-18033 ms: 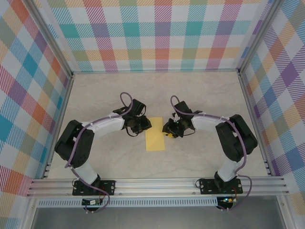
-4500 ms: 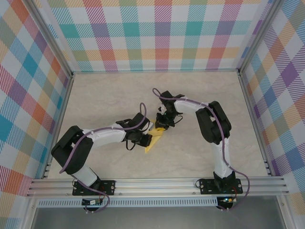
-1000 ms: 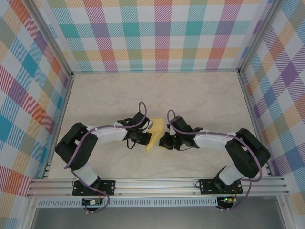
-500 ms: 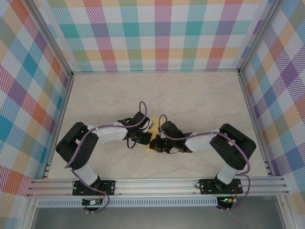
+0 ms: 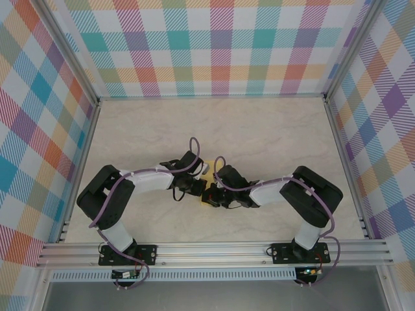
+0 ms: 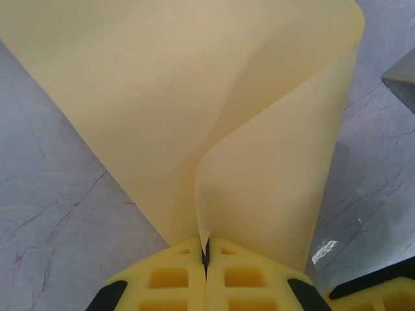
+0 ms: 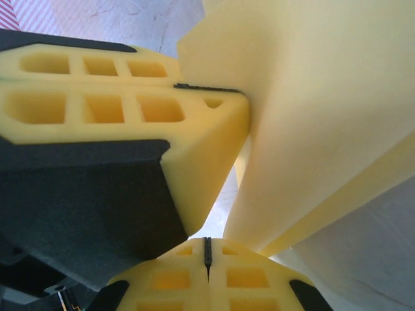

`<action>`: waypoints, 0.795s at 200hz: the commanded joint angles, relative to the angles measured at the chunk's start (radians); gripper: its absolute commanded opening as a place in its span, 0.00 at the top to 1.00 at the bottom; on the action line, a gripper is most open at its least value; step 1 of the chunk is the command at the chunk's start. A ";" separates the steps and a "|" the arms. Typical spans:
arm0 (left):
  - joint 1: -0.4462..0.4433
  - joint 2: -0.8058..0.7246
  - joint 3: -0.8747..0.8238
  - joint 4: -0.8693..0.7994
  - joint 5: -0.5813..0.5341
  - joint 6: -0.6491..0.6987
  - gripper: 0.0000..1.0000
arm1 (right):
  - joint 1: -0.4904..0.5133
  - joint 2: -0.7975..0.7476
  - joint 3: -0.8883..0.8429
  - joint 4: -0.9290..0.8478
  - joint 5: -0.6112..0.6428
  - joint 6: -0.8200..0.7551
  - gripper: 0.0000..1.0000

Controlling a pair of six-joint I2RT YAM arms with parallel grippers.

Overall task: Fold a paper plane with a square sheet of paper (pick it up from the middle)
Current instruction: Third fold the triangle at the center of the table.

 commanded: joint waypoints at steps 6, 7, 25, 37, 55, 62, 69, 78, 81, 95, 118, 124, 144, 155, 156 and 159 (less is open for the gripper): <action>0.003 0.061 -0.038 -0.043 0.000 0.006 1.00 | 0.003 0.037 0.020 0.041 0.030 -0.016 1.00; 0.003 0.062 -0.037 -0.045 0.000 0.006 1.00 | 0.003 0.037 0.019 0.041 0.031 -0.016 1.00; 0.004 0.064 -0.033 -0.048 0.004 0.009 1.00 | 0.003 0.053 0.001 0.071 0.029 -0.016 1.00; 0.004 0.067 -0.033 -0.044 0.006 0.008 1.00 | 0.003 0.073 -0.002 0.082 0.026 -0.017 1.00; 0.003 0.074 -0.026 -0.051 0.012 0.010 1.00 | 0.003 0.096 -0.018 0.119 0.016 -0.005 1.00; 0.003 0.076 -0.025 -0.052 0.012 0.011 1.00 | 0.003 0.103 -0.027 0.128 0.021 0.000 1.00; 0.004 0.076 -0.029 -0.047 0.015 0.010 1.00 | 0.001 0.110 -0.034 0.134 0.021 0.002 1.00; 0.004 0.079 -0.029 -0.044 0.019 0.010 1.00 | 0.001 0.111 -0.043 0.134 0.022 0.006 1.00; 0.003 0.080 -0.029 -0.044 0.019 0.011 1.00 | 0.002 0.110 -0.047 0.137 0.022 0.007 1.00; 0.003 0.082 -0.027 -0.046 0.023 0.010 1.00 | 0.001 0.089 -0.053 0.127 0.025 0.000 1.00; 0.003 0.080 -0.027 -0.044 0.025 0.008 1.00 | -0.004 0.004 -0.032 0.051 0.023 -0.036 0.99; 0.004 0.079 -0.026 -0.046 0.026 0.009 1.00 | -0.009 -0.025 -0.036 0.040 0.029 -0.038 0.99; 0.003 0.076 -0.026 -0.044 0.022 0.010 1.00 | -0.043 -0.095 -0.075 0.039 0.036 -0.048 0.99; 0.004 0.081 -0.024 -0.045 0.024 0.011 1.00 | -0.064 -0.111 -0.077 0.005 0.032 -0.061 0.99; 0.004 0.081 -0.024 -0.046 0.023 0.010 1.00 | -0.067 -0.111 -0.078 0.006 0.032 -0.061 0.99; 0.003 0.081 -0.023 -0.046 0.025 0.010 1.00 | -0.072 -0.112 -0.082 0.012 0.028 -0.061 0.99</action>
